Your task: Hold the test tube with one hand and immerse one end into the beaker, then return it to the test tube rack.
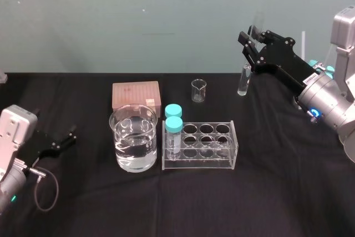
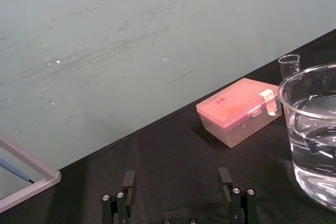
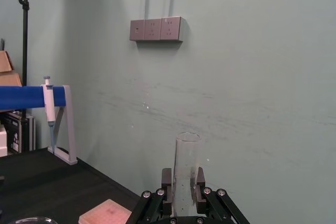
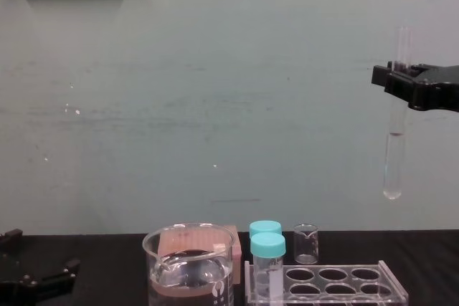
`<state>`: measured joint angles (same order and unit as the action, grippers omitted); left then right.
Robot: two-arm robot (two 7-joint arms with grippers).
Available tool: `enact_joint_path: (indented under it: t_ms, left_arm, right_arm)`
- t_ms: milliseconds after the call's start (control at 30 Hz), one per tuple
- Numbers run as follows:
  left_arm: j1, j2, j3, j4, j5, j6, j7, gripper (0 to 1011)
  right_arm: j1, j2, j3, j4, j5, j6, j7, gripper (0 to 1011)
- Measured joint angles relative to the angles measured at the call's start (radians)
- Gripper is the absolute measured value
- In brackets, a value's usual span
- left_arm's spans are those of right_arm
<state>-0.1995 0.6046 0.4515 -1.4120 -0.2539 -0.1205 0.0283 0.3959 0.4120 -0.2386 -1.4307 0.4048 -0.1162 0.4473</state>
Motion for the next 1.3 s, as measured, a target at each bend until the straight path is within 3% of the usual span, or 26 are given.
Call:
enact_joint_path:
  t_ms: [1300]
  left_arm:
    - [0.0,0.0,0.0,0.0,0.0,0.0,0.0,1000]
  right_arm:
    - [-0.002,-0.005,-0.008,0.011,-0.003,0.013,0.007,242]
